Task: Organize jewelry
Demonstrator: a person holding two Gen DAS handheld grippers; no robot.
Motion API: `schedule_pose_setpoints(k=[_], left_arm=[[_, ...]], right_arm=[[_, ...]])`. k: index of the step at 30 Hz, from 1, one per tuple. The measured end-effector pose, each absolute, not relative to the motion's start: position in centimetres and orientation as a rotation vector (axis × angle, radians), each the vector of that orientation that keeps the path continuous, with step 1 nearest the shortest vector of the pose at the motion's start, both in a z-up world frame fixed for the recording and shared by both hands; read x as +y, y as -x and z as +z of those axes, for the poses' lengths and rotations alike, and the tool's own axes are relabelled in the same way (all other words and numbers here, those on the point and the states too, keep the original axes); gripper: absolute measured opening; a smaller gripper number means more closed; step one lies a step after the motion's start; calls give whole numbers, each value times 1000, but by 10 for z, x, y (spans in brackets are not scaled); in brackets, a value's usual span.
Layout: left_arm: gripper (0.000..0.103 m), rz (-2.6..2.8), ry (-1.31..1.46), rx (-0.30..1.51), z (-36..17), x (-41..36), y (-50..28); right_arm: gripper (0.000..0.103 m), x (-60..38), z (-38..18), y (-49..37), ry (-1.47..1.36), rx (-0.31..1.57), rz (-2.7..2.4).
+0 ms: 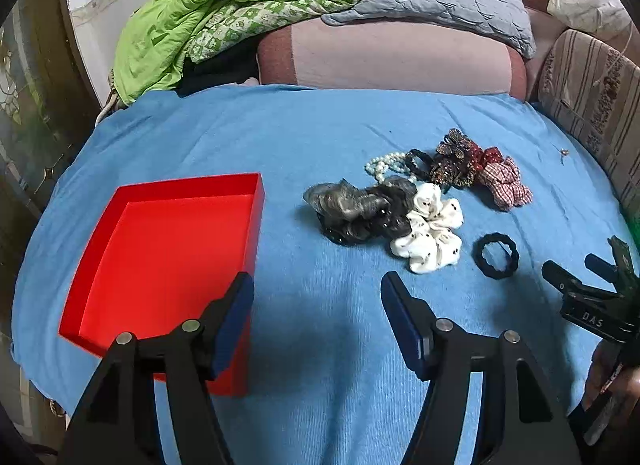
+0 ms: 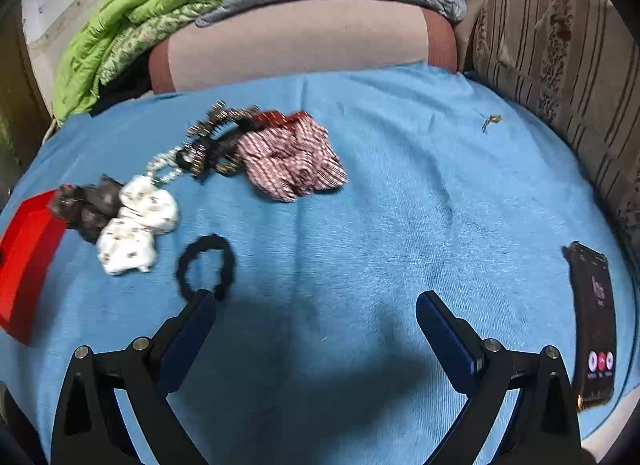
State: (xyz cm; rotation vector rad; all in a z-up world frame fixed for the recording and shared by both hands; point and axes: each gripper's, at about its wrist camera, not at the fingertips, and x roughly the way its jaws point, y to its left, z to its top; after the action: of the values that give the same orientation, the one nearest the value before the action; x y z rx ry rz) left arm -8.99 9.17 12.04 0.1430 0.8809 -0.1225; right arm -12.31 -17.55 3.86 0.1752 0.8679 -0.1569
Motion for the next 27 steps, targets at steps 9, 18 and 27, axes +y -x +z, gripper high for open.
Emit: schedule_pose_setpoints(k=[9,18,27], left_arm=[[65,-104,-176,860,122,93,102],[65,-106,-179,858,122,96,103],[65,-108,-159,871,121,112,81]], right_arm=[[102,-147,55,134,-174,852,-100],[100,-129,70,137,-170,817,-45],[85,-140,54,130,-210,860,-20]])
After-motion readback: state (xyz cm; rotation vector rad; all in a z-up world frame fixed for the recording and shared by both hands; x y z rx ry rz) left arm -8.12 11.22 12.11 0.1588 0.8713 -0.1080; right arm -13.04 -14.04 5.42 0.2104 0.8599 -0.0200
